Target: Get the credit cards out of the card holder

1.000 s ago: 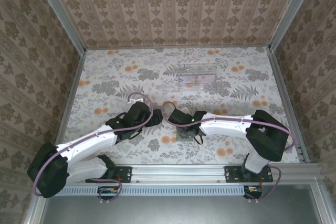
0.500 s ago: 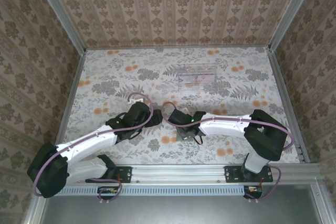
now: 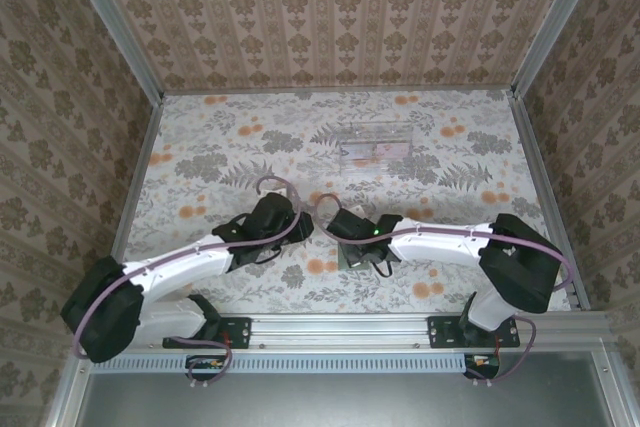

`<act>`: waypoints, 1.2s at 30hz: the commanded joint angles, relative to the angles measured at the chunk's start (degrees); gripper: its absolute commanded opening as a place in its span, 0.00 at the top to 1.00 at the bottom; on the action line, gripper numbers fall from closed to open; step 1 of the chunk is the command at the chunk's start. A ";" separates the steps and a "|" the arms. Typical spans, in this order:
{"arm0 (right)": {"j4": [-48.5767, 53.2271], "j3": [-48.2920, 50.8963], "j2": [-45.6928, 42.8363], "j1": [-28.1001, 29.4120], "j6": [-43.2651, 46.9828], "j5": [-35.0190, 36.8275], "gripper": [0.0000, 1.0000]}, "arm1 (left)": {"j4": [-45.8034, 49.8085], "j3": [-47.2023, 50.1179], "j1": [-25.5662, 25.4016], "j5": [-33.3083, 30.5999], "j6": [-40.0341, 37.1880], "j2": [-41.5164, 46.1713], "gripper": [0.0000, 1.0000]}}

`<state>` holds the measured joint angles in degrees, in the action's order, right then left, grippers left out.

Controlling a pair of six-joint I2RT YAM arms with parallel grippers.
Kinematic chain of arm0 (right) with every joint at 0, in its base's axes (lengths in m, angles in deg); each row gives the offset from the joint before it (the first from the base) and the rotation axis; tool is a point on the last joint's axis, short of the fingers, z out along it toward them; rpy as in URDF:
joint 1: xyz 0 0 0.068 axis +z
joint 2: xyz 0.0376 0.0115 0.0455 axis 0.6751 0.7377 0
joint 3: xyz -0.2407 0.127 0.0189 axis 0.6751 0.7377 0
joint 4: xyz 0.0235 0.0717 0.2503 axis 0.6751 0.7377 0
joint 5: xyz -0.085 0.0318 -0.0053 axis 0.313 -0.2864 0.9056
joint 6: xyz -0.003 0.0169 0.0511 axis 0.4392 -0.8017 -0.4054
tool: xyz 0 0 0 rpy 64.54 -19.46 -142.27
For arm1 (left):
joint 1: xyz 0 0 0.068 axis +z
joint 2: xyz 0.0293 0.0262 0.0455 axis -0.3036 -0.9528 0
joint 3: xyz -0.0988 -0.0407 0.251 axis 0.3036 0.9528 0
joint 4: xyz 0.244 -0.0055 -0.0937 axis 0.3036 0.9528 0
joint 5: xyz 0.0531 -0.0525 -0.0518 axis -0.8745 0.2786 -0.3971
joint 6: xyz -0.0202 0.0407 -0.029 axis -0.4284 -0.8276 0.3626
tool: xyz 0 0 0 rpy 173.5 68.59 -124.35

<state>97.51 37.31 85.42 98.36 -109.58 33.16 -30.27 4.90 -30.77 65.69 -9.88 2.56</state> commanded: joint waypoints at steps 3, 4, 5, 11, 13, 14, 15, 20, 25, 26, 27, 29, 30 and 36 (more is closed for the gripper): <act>-5.36 2.36 -3.30 -0.90 0.31 -4.28 1.00 | -9.77 -0.92 -1.54 9.16 5.46 -7.04 1.00; -5.89 2.54 -3.46 -1.12 0.19 -4.65 1.00 | -11.97 -1.05 -1.73 10.44 6.37 -8.71 1.00; -6.30 2.68 -3.64 -1.35 0.06 -5.12 1.00 | -13.81 -1.20 -1.87 11.54 7.04 -10.15 1.00; -8.66 3.83 -3.48 -2.31 -0.58 -6.98 1.00 | -22.28 -3.34 -2.69 16.68 11.36 -19.24 1.00; -8.99 4.04 -3.39 -2.32 -0.76 -7.03 1.00 | -23.18 -4.19 -3.07 17.38 12.21 -21.43 1.00; -9.16 4.18 -3.38 -2.36 -0.81 -7.09 1.00 | -22.85 -4.70 -3.31 17.47 12.24 -22.17 1.00; -9.34 4.29 -3.41 -2.39 -0.85 -7.14 1.00 | -21.71 -5.33 -3.56 17.34 12.24 -22.91 1.00; -9.53 5.31 -5.10 -2.80 -1.24 -6.84 1.00 | -12.62 -8.42 -3.67 16.19 12.63 -26.71 1.00; -10.54 8.52 -11.69 -4.79 -1.73 -7.56 1.00 | -7.85 -8.39 -2.04 16.32 14.33 -28.83 1.00; -10.64 9.21 -13.18 -5.28 -1.89 -7.81 1.00 | -7.94 -8.16 -1.99 16.30 14.65 -29.04 1.00; -10.56 9.76 -14.43 -5.72 -2.00 -7.97 1.00 | -7.90 -8.00 -1.91 16.33 14.78 -29.05 1.00; -10.06 10.92 -17.27 -6.50 -2.08 -8.12 1.00 | -7.60 -8.09 -1.67 16.33 14.71 -29.19 1.00; -9.76 11.44 -18.45 -6.80 -2.14 -8.10 1.00 | -7.44 -8.15 -1.73 16.20 14.66 -29.14 1.00; -9.06 14.04 -21.81 -9.22 -2.41 -8.97 1.00 | -7.19 -8.91 -1.83 16.57 13.92 -29.69 1.00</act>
<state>87.50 50.14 64.92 89.99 -111.06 25.25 -42.73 -4.19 -32.81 83.48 4.02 -25.61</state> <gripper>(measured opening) 0.065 0.048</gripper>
